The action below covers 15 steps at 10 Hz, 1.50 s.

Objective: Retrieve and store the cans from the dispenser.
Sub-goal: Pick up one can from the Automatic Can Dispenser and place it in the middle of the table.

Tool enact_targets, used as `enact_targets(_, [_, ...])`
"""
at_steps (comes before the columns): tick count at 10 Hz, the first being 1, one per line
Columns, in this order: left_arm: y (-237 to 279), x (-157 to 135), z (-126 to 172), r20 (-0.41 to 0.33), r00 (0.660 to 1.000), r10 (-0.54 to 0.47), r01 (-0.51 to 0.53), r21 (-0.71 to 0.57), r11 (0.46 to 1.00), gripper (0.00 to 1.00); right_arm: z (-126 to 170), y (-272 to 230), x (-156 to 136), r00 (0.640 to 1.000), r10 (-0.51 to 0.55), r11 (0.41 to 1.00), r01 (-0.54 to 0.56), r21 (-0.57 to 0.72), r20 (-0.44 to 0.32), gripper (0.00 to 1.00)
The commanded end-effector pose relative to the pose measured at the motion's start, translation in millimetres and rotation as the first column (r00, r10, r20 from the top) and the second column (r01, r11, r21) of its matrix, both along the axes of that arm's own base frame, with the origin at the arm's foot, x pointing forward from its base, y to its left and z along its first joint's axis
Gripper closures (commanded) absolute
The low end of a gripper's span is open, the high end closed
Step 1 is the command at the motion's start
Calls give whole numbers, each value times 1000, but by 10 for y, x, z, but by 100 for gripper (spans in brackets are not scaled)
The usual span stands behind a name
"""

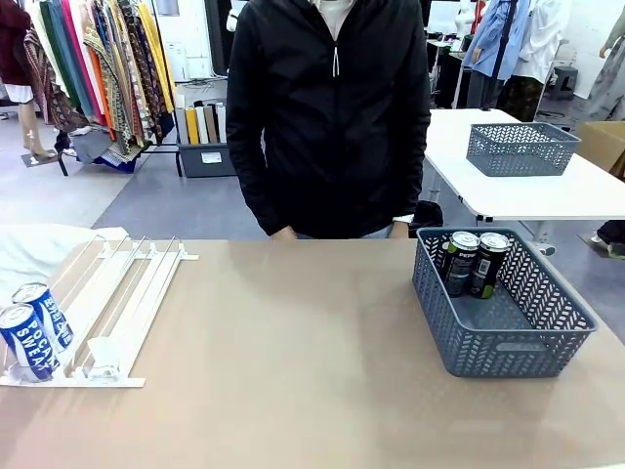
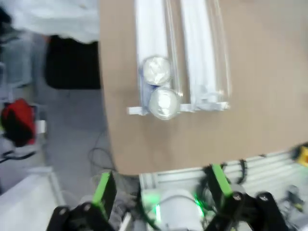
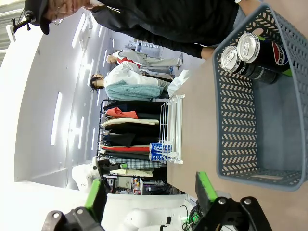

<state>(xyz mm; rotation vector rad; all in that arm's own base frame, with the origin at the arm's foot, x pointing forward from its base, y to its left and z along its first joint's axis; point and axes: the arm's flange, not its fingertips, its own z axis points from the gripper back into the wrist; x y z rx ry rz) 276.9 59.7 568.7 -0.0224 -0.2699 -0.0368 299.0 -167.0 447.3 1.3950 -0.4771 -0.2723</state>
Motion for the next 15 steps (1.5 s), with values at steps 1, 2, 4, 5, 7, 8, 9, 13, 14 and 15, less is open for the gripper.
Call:
enact_targets(1, [155,-32,-3,-6,1000,-11,10,-127,992,0,34,-3,3,1000,2,1000,-3,5,13,0])
enact_targets(2, [155,-32,-3,-6,1000,-11,10,-127,992,0,34,-3,3,1000,2,1000,-3,5,13,0])
enact_targets(4, [155,-32,-3,-6,1000,-11,10,-127,992,0,34,-3,3,1000,2,1000,-3,5,13,0])
enact_targets(5, [99,-12,-30,-1,1000,-17,17,-89,996,0,34,-3,3,1000,2,1000,-3,5,13,0])
enact_targets(7, [-21,228,-450,-19,998,52,-52,-24,998,0,34,-3,3,1000,2,1000,-3,5,13,0])
enact_targets(8, [-59,325,-666,-46,996,74,-77,-56,995,0,34,-3,3,1000,2,1000,-3,5,13,0])
enact_targets(9, [-106,366,-772,-65,995,69,-74,-81,994,0,34,-3,3,1000,2,1000,-3,5,13,0])
enact_targets(13, [-210,472,-1176,-110,987,115,-112,31,993,0,34,-3,3,1000,2,1000,-3,5,13,0])
enact_targets(14, [-220,508,-1317,-115,984,138,-130,69,989,0,34,-3,3,1000,2,1000,-3,5,13,0])
enact_targets(15, [-221,548,-1447,-159,982,106,-100,47,994,0,34,-3,3,1000,2,1000,-3,5,13,0])
